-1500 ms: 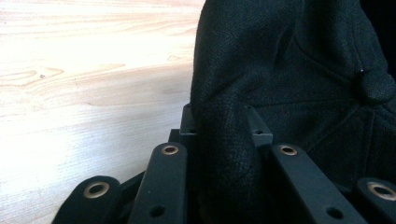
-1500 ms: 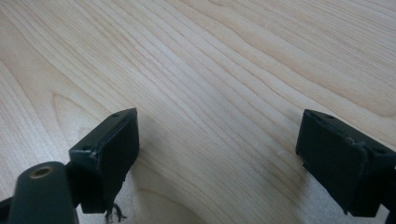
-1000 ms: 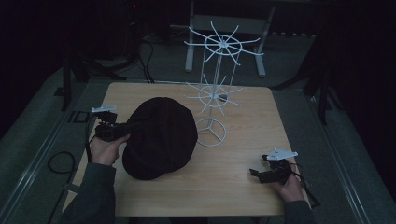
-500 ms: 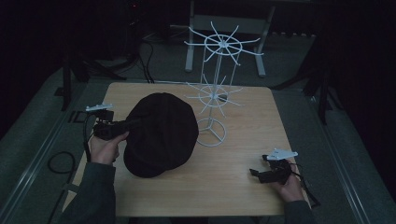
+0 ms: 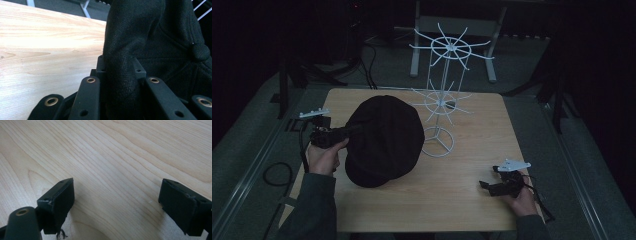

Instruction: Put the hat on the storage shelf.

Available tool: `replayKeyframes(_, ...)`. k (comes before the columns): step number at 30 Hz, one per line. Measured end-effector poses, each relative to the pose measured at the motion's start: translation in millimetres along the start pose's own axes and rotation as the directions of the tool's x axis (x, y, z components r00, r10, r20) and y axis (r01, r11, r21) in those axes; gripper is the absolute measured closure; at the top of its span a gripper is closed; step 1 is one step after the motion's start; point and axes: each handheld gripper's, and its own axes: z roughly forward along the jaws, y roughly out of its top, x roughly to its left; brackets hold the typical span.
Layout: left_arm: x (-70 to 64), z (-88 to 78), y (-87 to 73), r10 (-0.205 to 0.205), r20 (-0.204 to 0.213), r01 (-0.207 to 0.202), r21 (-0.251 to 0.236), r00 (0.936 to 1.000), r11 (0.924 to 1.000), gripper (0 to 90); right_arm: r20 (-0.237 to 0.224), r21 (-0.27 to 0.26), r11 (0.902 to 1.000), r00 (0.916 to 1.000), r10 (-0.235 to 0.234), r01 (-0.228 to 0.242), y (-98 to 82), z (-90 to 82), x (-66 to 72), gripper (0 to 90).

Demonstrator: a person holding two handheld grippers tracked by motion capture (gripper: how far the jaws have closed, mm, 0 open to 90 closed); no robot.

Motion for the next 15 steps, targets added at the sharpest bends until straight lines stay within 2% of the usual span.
replayKeyframes(15,2.4,-9.4,5.7,-0.029,0.035,0.031,-0.048,0.9990,0.9984,76.3,0.000,0.000,1.0000,1.0000,0.001,-0.001,0.0,0.0,0.1,13.2)
